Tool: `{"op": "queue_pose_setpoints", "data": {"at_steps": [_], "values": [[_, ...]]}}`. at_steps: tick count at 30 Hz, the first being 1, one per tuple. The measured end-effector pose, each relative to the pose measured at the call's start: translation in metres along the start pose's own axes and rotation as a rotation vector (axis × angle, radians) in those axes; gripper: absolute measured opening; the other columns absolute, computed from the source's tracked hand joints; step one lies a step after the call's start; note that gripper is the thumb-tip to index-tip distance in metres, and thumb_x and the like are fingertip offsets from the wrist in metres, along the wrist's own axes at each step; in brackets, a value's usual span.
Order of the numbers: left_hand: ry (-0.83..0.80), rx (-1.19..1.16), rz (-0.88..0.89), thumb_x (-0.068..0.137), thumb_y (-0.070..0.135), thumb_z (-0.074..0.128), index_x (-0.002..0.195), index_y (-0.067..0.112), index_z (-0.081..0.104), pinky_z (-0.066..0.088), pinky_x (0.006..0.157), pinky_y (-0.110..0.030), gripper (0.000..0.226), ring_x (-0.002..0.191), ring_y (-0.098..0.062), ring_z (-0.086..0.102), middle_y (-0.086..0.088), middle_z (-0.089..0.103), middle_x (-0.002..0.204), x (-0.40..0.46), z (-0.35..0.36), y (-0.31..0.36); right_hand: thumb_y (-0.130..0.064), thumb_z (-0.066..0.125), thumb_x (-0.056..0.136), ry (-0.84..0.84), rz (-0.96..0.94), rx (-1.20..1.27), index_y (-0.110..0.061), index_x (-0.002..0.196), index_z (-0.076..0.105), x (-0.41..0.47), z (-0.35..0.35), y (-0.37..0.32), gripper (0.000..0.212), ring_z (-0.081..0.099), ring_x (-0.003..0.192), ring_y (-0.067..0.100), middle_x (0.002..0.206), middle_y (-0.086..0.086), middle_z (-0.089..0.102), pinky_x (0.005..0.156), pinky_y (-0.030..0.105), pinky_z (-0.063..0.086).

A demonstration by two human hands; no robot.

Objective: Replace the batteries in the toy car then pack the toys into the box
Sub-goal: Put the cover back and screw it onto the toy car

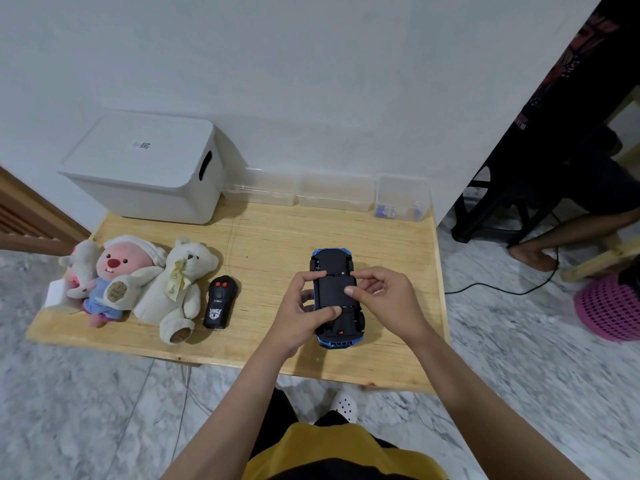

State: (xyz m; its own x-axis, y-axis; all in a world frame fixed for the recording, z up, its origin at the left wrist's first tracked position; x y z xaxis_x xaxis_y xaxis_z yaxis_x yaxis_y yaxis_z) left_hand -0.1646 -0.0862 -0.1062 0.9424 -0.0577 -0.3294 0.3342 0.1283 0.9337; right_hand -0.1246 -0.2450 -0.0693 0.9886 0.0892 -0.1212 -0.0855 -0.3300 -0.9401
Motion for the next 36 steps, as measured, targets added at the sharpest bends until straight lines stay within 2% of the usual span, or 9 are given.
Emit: {"op": "queue_pose_setpoints", "data": {"at_steps": [4,7,11,16,20,25,27,31,36], "values": [[-0.009,0.018,0.009,0.077,-0.002,0.073,0.115,0.035,0.053,0.058,0.07,-0.036,0.056,0.106,-0.034,0.06,-0.014,0.06,0.109,0.002,0.003,0.004,-0.011,0.079,0.075,0.006,0.136,0.215,-0.018,0.088,0.072,0.001,0.002,0.013,0.017,0.055,0.064,0.009,0.068,-0.002,0.061,0.06,0.019,0.048],[-0.011,0.017,0.002,0.071,0.008,0.074,0.114,0.038,0.054,0.058,0.068,-0.034,0.057,0.105,-0.034,0.061,-0.014,0.06,0.109,0.002,0.005,0.008,-0.011,0.077,0.076,0.013,0.169,0.26,-0.016,0.091,0.073,0.003,0.001,0.016,0.017,0.054,0.066,0.01,0.067,-0.005,0.06,0.057,0.019,0.048],[-0.006,0.024,0.015,0.078,-0.003,0.071,0.118,0.035,0.051,0.057,0.066,-0.03,0.059,0.108,-0.03,0.057,-0.014,0.06,0.109,0.005,0.005,0.013,-0.009,0.077,0.075,0.021,0.166,0.282,-0.015,0.091,0.073,0.007,-0.001,0.015,0.017,0.05,0.066,0.013,0.068,-0.002,0.058,0.053,0.014,0.044],[0.009,0.019,0.011,0.078,-0.004,0.071,0.118,0.032,0.052,0.059,0.07,-0.039,0.057,0.103,-0.033,0.061,-0.018,0.06,0.109,0.007,0.003,0.015,-0.011,0.078,0.074,0.013,0.154,0.287,-0.016,0.091,0.073,0.01,-0.002,0.016,0.017,0.049,0.068,0.015,0.069,-0.002,0.058,0.052,0.013,0.043],[0.024,0.004,0.008,0.07,0.004,0.076,0.116,0.029,0.053,0.059,0.073,-0.046,0.058,0.1,-0.033,0.064,-0.021,0.06,0.111,0.007,0.002,0.016,-0.014,0.079,0.073,-0.023,0.111,0.249,-0.016,0.091,0.074,0.012,-0.004,0.013,0.019,0.05,0.066,0.015,0.069,-0.001,0.061,0.057,0.015,0.044],[0.008,0.012,-0.016,0.064,0.009,0.077,0.109,0.026,0.053,0.059,0.067,-0.048,0.054,0.086,-0.033,0.067,-0.022,0.059,0.11,0.008,0.004,0.013,-0.016,0.083,0.069,-0.079,0.053,0.187,-0.023,0.086,0.075,0.016,-0.004,0.009,0.02,0.049,0.065,0.022,0.072,0.004,0.062,0.066,0.032,0.047],[-0.001,0.021,-0.014,0.066,0.007,0.077,0.108,0.026,0.052,0.059,0.066,-0.047,0.052,0.085,-0.035,0.067,-0.022,0.059,0.11,0.009,0.003,0.013,-0.016,0.083,0.069,-0.075,0.046,0.176,-0.024,0.086,0.075,0.017,-0.005,0.008,0.02,0.049,0.065,0.021,0.073,0.006,0.063,0.065,0.031,0.047],[0.004,0.002,-0.009,0.075,-0.003,0.074,0.11,0.025,0.053,0.059,0.066,-0.044,0.05,0.081,-0.032,0.068,-0.021,0.06,0.108,0.01,0.003,0.015,-0.019,0.081,0.072,-0.023,-0.019,0.038,-0.02,0.095,0.074,0.016,-0.009,0.001,0.024,0.054,0.065,0.01,0.079,0.004,0.067,0.065,0.018,0.049],[0.003,-0.045,-0.035,0.072,0.004,0.076,0.115,0.031,0.056,0.058,0.069,-0.045,0.054,0.096,-0.038,0.065,-0.023,0.059,0.113,0.011,0.003,0.014,-0.018,0.08,0.074,-0.001,-0.165,-0.109,-0.019,0.099,0.073,0.011,-0.008,-0.015,0.026,0.06,0.074,0.011,0.084,0.0,0.065,0.072,0.025,0.053]]}}
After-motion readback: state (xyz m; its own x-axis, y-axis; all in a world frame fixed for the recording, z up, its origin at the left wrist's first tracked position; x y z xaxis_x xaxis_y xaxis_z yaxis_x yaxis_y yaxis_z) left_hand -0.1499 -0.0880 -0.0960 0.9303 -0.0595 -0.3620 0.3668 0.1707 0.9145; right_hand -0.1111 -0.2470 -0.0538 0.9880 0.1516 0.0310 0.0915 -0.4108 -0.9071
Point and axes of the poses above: each hand's wrist, its own x-axis towards the middle knuckle, its own z-axis out of the palm, y = z × x, the point moved 10 cm from there along x, towards the middle knuckle
